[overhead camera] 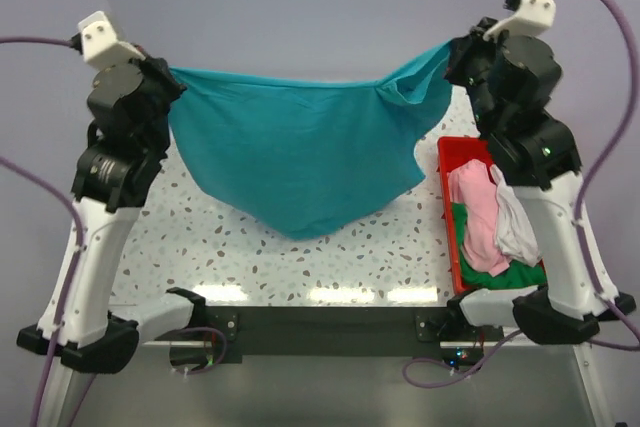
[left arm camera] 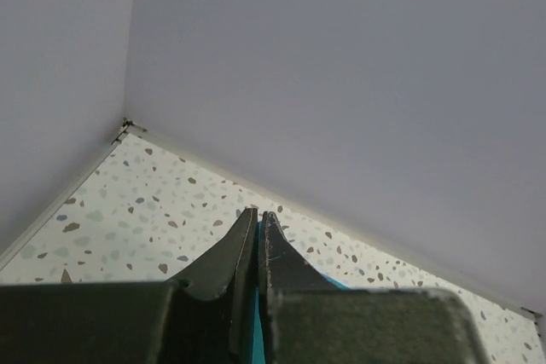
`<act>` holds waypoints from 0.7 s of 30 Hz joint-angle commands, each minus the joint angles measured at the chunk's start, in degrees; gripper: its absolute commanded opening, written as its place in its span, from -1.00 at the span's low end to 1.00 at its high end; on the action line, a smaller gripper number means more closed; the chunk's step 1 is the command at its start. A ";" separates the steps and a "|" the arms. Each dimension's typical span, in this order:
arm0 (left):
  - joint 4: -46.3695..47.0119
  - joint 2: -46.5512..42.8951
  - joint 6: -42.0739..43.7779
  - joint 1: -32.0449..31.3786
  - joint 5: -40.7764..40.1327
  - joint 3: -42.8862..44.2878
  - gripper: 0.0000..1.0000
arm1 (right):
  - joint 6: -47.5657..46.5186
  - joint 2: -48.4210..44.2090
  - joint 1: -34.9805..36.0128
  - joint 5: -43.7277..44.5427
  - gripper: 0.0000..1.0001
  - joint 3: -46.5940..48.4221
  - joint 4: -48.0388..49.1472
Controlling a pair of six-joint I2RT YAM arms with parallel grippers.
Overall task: Fold and stack the t-shirts
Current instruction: Flatten the tshirt out
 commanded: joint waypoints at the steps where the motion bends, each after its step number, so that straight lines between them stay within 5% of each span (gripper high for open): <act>1: 7.43 7.29 3.43 1.71 1.77 0.33 -1.00 | -3.44 10.35 -3.33 -7.46 -1.00 0.43 8.44; 6: 16.41 22.31 0.81 10.40 15.03 7.96 -1.00 | -1.25 26.17 -8.61 -18.01 -1.00 15.78 12.85; 11: 17.21 39.54 -2.36 16.65 27.34 28.86 -1.00 | -0.89 44.11 -9.93 -23.12 -1.00 43.44 10.12; 15: 16.41 44.58 -3.24 18.76 30.95 39.88 -1.00 | -0.80 40.45 -10.11 -23.65 -1.00 36.85 20.12; 21: 23.88 32.38 -4.30 23.24 32.63 21.99 -1.00 | -1.68 30.70 -10.11 -22.86 -1.00 25.24 23.49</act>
